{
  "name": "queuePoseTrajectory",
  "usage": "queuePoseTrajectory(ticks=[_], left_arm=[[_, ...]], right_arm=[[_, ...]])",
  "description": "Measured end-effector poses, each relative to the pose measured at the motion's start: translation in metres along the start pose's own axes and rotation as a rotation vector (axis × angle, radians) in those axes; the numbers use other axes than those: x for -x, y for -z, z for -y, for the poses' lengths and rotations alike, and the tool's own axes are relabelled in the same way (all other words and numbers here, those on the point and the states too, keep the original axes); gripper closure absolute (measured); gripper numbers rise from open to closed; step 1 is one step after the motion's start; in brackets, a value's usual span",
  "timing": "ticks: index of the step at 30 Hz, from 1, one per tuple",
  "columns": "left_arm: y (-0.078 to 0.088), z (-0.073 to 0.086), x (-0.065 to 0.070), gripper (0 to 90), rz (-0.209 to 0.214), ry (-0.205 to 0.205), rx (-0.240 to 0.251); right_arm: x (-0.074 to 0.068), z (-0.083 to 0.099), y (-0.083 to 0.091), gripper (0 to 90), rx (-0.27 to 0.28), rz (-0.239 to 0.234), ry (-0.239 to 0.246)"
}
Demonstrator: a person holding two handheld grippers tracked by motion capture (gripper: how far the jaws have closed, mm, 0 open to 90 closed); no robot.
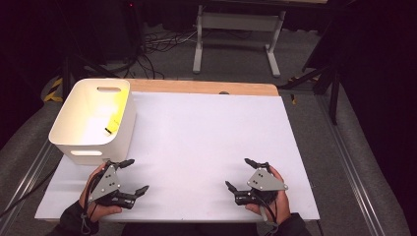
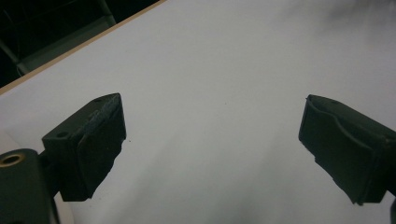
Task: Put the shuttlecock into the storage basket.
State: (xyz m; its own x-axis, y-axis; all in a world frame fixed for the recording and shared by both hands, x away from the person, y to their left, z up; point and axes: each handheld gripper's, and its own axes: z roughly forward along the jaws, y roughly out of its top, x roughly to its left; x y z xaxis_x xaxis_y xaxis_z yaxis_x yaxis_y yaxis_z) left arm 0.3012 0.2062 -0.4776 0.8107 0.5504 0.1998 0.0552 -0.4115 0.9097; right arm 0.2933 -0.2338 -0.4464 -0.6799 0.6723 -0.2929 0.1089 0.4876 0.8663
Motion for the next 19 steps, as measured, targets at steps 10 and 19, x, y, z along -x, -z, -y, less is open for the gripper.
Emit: queuePoseTrajectory(ticks=[10, 19], left_arm=[[-0.003, 0.0021, -0.0021, 8.2, 0.004, 0.012, -0.021], [-0.0055, 0.0036, -0.0053, 8.5, 0.008, 0.023, -0.043]], right_arm=[[0.001, 0.0023, -0.0024, 8.4, -0.011, 0.001, 0.007], [0.0017, 0.0026, -0.0038, 8.3, -0.017, 0.011, 0.003]])
